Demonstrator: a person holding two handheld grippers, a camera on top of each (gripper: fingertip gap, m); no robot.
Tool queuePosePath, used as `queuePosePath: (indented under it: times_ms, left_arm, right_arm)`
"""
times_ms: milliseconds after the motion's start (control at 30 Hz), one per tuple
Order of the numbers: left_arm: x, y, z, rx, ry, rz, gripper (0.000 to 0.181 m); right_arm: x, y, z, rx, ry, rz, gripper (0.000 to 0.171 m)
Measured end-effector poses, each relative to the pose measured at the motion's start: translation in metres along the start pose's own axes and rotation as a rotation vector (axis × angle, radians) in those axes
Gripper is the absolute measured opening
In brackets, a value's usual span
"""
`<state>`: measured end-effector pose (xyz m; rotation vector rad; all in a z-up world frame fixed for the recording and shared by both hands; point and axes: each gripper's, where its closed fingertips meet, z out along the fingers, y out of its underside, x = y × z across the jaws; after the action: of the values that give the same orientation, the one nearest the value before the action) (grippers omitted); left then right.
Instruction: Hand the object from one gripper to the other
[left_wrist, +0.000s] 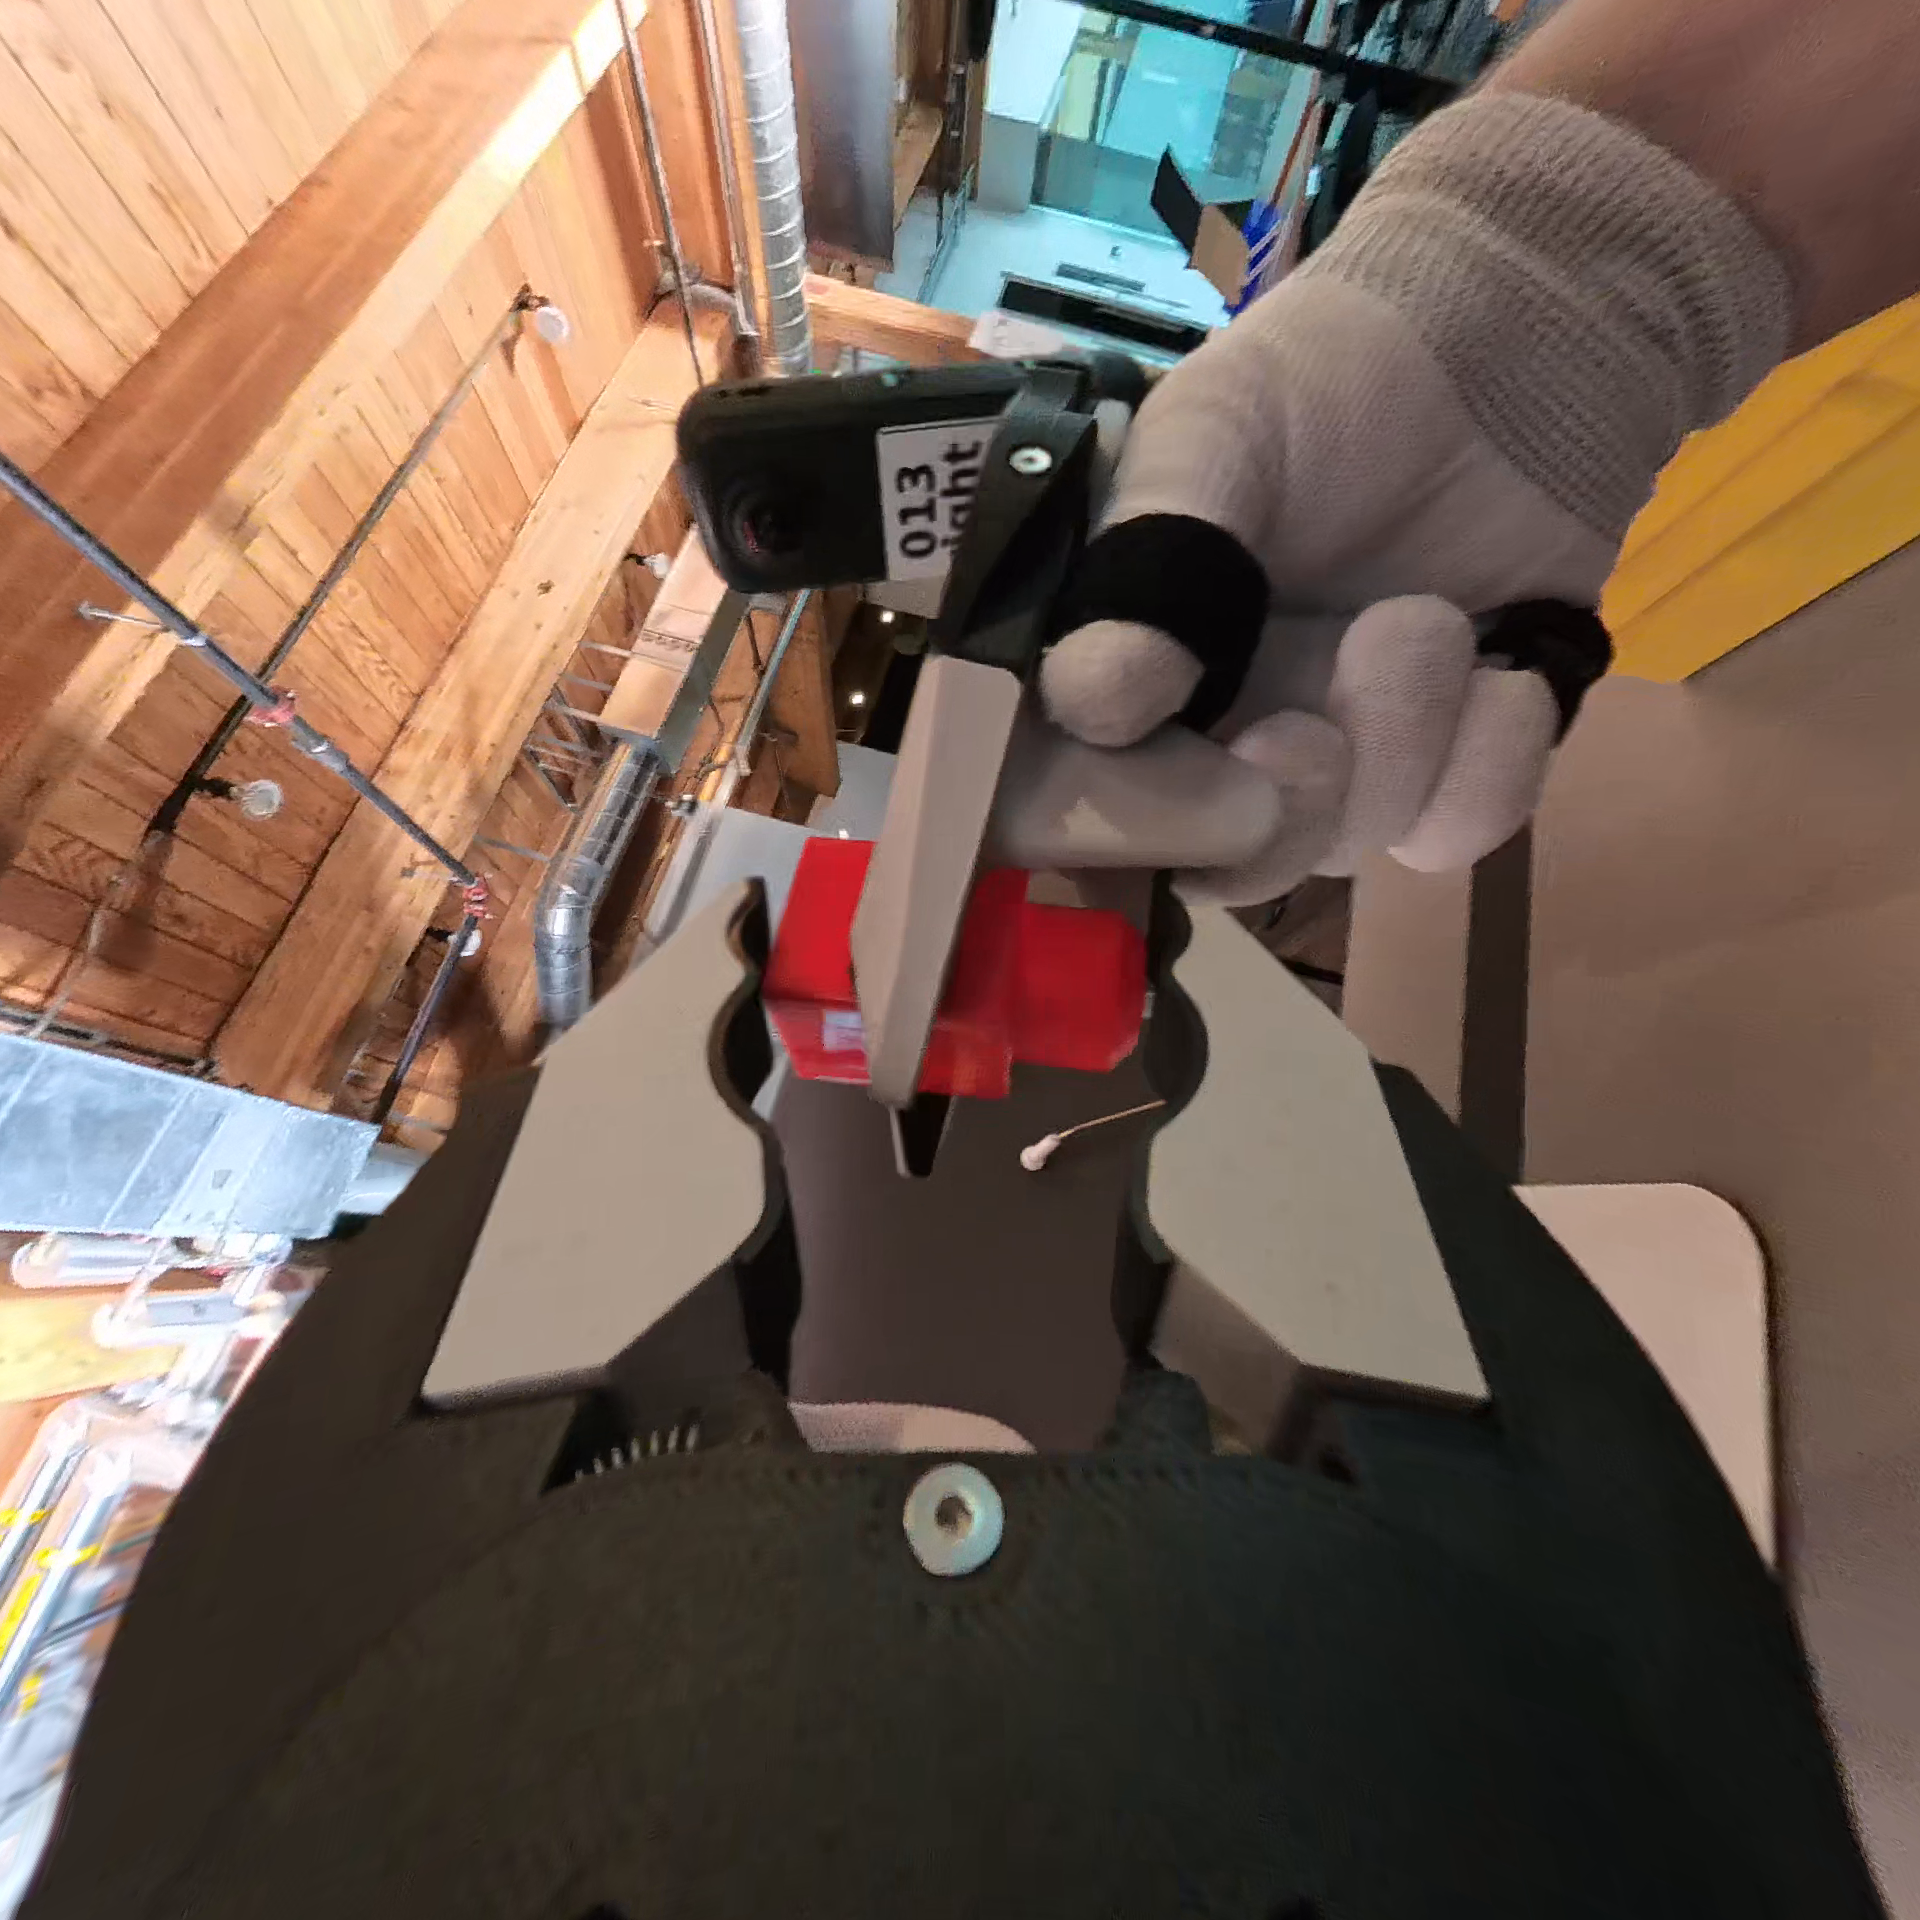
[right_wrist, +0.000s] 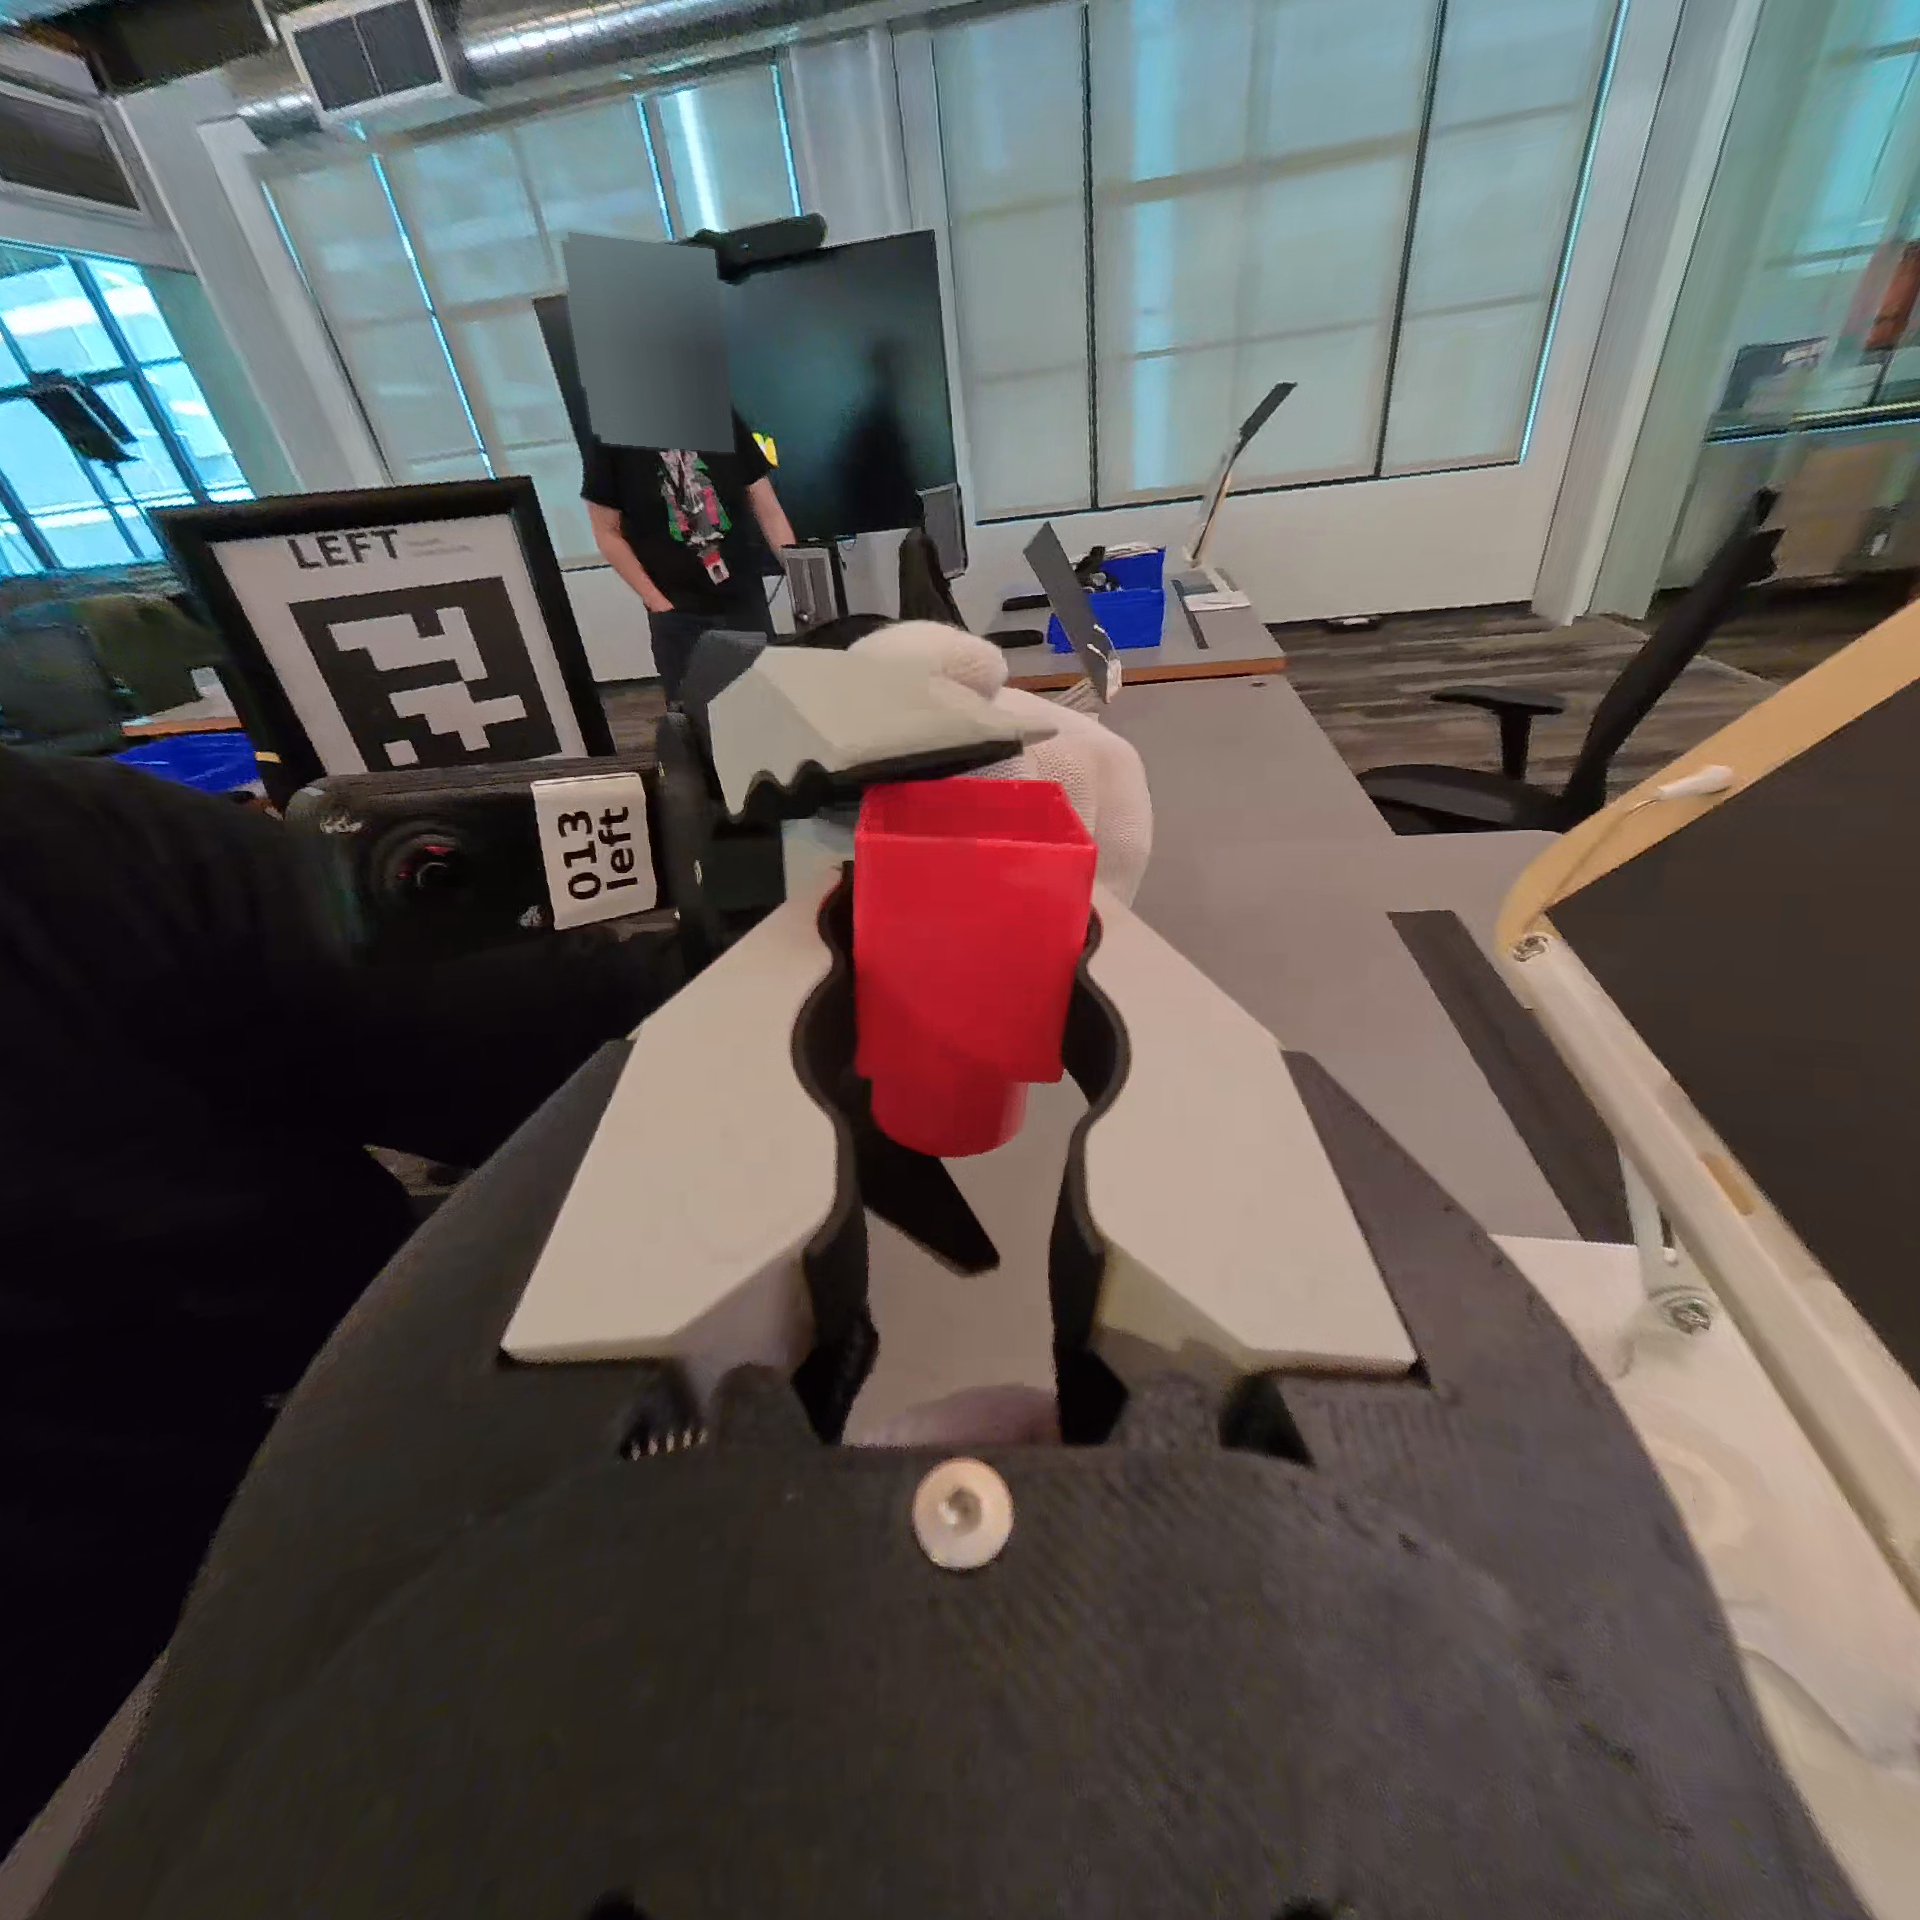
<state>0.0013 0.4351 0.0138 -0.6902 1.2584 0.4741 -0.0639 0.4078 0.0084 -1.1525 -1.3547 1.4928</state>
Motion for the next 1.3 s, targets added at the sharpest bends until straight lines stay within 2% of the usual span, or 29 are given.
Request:
queuePosePath:
  times_ms: [200,267,333,467,533,600,700,833,1000,1067,1200,1300]
  left_arm:
    - [-0.002,-0.005,-0.003,0.023,-0.008,0.015,0.071]
    - [-0.003,-0.004,-0.004,0.022,-0.012,0.017,0.08]
    - [-0.003,-0.009,-0.007,0.048,0.005,-0.015,0.073]
    - [-0.004,-0.009,-0.009,0.019,0.028,0.002,0.073]
    - [-0.008,-0.008,-0.01,0.014,0.015,-0.018,0.072]
    - [-0.014,-0.002,-0.011,-0.003,-0.002,-0.039,0.072]
    - [-0.029,0.014,-0.013,-0.092,-0.062,-0.02,0.072]
    - [-0.043,0.044,-0.015,-0.279,-0.124,0.073,0.072]
    - [-0.04,0.047,-0.01,-0.396,-0.137,0.177,0.072]
    - [-0.037,0.05,-0.008,-0.436,-0.134,0.209,0.072]
    - [-0.036,0.048,-0.007,-0.418,-0.132,0.192,0.072]
    - [-0.039,0.037,-0.009,-0.33,-0.129,0.127,0.073]
  right_arm:
    - [-0.011,-0.002,0.003,0.01,-0.048,0.005,0.034]
    - [-0.019,-0.003,0.005,0.01,-0.083,-0.002,0.034]
    - [-0.022,-0.002,0.007,0.005,-0.095,-0.002,0.034]
    - [-0.025,-0.003,0.009,0.021,-0.107,0.0,0.034]
    - [-0.021,-0.008,0.011,0.03,-0.055,-0.023,0.038]
    - [-0.011,-0.013,0.011,0.028,0.052,-0.067,0.055]
    - [0.013,-0.018,0.003,-0.041,0.307,-0.198,0.069]
    - [0.018,-0.025,-0.003,-0.15,0.525,-0.327,0.06]
    - [0.02,-0.026,0.01,-0.134,0.608,-0.316,0.048]
    - [0.029,-0.024,0.009,-0.144,0.669,-0.342,0.037]
    - [0.027,-0.025,0.01,-0.114,0.61,-0.312,0.036]
    - [0.012,-0.03,0.01,-0.086,0.496,-0.305,0.035]
